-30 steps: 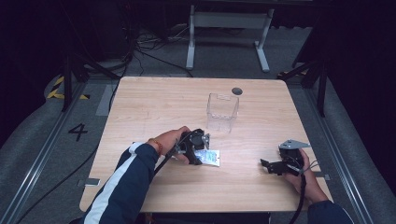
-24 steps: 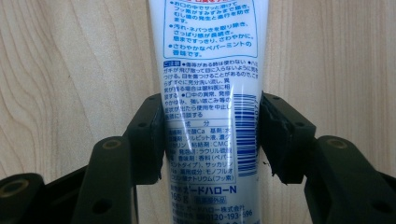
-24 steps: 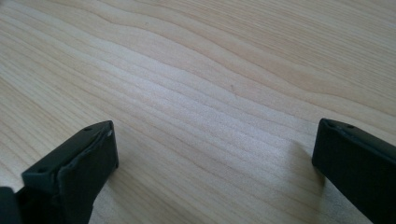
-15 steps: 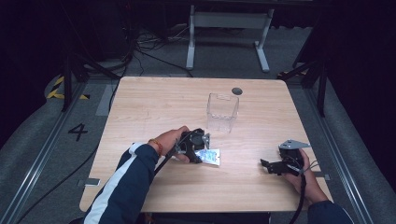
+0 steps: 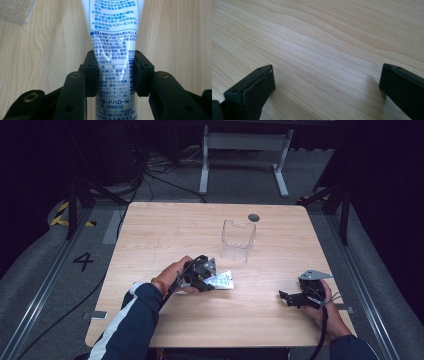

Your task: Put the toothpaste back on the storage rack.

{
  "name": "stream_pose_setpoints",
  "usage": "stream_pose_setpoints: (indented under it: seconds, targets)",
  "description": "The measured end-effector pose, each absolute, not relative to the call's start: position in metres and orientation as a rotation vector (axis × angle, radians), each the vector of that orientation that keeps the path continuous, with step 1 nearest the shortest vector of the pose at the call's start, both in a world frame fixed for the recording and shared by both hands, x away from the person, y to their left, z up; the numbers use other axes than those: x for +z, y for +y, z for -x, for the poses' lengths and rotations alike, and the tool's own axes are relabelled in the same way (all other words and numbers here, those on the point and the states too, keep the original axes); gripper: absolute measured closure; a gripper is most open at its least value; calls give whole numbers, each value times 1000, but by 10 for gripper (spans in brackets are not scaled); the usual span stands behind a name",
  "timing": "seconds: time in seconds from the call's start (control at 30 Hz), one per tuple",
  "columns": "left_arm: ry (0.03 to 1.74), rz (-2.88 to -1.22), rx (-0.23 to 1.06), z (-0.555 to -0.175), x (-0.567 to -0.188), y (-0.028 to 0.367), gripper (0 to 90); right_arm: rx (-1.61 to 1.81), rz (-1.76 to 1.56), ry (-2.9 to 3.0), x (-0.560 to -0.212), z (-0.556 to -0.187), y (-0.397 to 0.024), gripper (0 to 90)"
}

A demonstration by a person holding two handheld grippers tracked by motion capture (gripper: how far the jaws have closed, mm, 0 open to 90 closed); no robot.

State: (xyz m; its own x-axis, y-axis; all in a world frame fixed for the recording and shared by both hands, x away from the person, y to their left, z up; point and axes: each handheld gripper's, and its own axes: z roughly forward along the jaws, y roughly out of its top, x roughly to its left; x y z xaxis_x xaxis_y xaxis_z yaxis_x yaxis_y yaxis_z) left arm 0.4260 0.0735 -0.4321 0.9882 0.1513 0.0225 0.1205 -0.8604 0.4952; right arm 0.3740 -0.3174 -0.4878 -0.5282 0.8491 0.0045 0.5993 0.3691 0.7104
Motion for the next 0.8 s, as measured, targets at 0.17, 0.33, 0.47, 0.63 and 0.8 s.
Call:
stream_pose_setpoints:
  seconds: [0.17, 0.33, 0.47, 0.63, 0.8]
  targets:
    - [275, -2497, 114, -424, -423, 87, 638, 950, -1266, 2272, -488, -374, -317, 2]
    - [307, -2427, 147, -421, -416, 95, 645, 950, -1267, 2272, -488, -374, -317, 2]
    - [317, -2381, 152, -422, -410, 99, 647, 950, -1267, 2271, -488, -374, -317, 2]
    - [343, -2314, 166, -423, -401, 102, 649, 951, -1267, 2271, -488, -374, -317, 2]
    - [346, -2247, 182, -422, -392, 102, 651, 951, -1267, 2272, -488, -374, -317, 2]
